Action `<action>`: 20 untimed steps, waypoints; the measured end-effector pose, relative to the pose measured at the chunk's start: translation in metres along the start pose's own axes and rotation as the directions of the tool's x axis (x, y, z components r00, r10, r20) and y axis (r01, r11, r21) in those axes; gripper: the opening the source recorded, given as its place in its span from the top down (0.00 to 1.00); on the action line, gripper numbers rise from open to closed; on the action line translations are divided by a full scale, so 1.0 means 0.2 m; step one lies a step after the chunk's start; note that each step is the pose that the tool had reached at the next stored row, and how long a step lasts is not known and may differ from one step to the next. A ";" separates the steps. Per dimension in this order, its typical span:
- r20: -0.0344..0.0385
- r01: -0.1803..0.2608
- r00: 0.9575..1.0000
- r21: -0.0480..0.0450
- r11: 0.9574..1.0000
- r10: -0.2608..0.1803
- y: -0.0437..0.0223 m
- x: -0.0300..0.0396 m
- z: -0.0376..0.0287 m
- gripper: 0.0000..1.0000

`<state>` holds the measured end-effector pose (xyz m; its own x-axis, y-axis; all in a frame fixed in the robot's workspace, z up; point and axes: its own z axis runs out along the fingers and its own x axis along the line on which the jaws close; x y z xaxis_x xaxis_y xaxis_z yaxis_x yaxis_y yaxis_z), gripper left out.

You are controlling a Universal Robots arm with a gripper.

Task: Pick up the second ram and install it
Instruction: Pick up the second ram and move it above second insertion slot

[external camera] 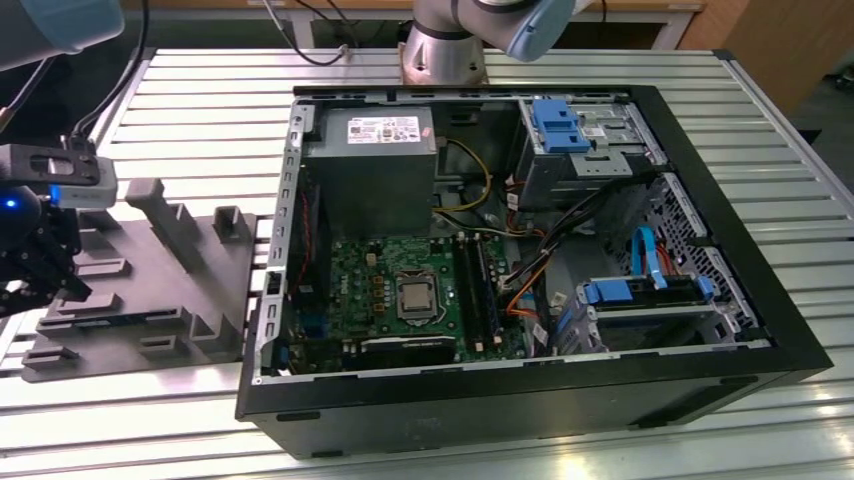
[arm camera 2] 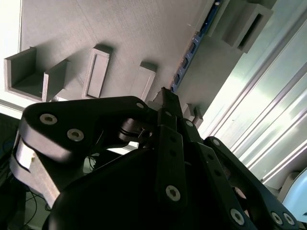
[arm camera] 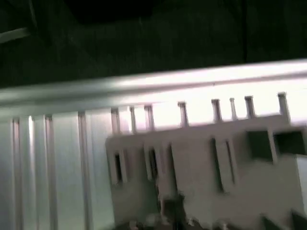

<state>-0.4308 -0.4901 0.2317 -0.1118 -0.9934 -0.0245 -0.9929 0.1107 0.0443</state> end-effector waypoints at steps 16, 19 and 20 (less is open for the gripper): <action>-0.002 0.043 0.999 -0.001 0.999 -0.043 -0.003 0.008 0.004 0.89; -0.002 0.043 0.999 -0.001 0.999 -0.043 -0.004 0.014 0.005 0.89; -0.002 0.043 0.999 -0.001 0.999 -0.043 -0.004 0.017 0.005 0.89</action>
<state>-0.4304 -0.4935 0.2307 -0.0693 -0.9973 -0.0244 -0.9967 0.0681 0.0443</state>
